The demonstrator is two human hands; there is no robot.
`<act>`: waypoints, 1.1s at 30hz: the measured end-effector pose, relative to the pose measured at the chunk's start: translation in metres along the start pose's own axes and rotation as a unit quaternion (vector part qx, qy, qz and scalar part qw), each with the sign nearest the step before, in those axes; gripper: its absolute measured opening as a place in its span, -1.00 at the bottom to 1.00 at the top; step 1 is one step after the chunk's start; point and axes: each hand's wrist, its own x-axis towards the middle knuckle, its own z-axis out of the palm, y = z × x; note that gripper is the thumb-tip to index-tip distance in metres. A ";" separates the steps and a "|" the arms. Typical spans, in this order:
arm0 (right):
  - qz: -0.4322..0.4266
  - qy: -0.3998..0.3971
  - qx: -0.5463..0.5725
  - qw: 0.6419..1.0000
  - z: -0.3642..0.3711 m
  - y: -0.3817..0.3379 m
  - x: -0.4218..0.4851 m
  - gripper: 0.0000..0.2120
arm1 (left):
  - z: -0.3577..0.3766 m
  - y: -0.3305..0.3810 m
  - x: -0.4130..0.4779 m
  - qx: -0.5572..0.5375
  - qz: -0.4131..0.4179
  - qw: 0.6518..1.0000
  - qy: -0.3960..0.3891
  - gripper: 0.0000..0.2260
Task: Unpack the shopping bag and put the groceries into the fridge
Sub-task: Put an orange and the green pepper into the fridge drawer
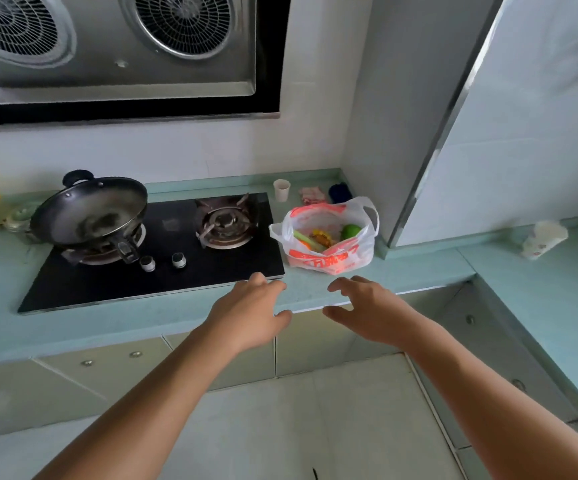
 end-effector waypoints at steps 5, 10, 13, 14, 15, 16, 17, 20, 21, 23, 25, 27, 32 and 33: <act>0.009 0.001 0.014 1.000 -0.010 0.037 0.057 -0.51 | 0.004 0.003 0.066 -0.001 0.010 1.000 -0.011 -0.50; -0.020 -0.011 0.014 1.000 -0.019 0.075 0.139 -0.54 | 0.009 0.007 0.141 0.003 0.000 1.000 -0.007 -0.53; -0.049 -0.026 0.002 0.998 -0.027 0.099 0.196 -0.53 | 0.009 0.008 0.191 -0.005 -0.023 1.000 0.006 -0.55; -0.057 -0.031 -0.007 0.998 -0.030 0.108 0.214 -0.51 | 0.009 0.008 0.208 -0.007 -0.031 0.999 0.011 -0.56; -0.063 -0.035 -0.017 0.997 -0.033 0.117 0.231 -0.48 | 0.008 0.009 0.224 -0.007 -0.039 0.999 0.015 -0.57; -0.063 -0.039 -0.024 0.997 -0.035 0.127 0.247 -0.46 | 0.007 0.011 0.240 -0.005 -0.044 0.999 0.017 -0.57; -0.060 -0.047 -0.027 0.997 -0.037 0.136 0.262 -0.47 | 0.007 0.012 0.256 -0.004 -0.049 0.999 0.019 -0.58; -0.049 -0.088 -0.033 0.994 -0.042 0.157 0.301 -0.56 | 0.012 0.017 0.296 -0.003 -0.064 0.998 0.020 -0.57; -0.048 -0.097 -0.034 0.994 -0.042 0.162 0.312 -0.59 | 0.016 0.017 0.308 -0.003 -0.070 0.997 0.015 -0.57; -0.051 -0.111 -0.027 0.992 -0.041 0.170 0.331 -0.60 | 0.025 0.017 0.326 -0.007 -0.084 0.996 -0.005 -0.56; -0.053 -0.126 -0.018 0.990 -0.035 0.178 0.347 -0.59 | 0.035 0.013 0.340 -0.011 -0.097 0.995 -0.026 -0.54; -0.060 -0.141 -0.020 0.988 -0.027 0.183 0.362 -0.57 | 0.043 0.008 0.352 -0.012 -0.105 0.994 -0.039 -0.53; -0.094 -0.153 -0.072 0.981 -0.006 0.195 0.391 -0.56 | 0.055 -0.002 0.381 -0.002 -0.101 0.993 -0.056 -0.55; -0.102 -0.153 -0.103 0.978 -0.003 0.199 0.396 -0.56 | 0.057 -0.004 0.386 0.002 -0.093 0.994 -0.061 -0.54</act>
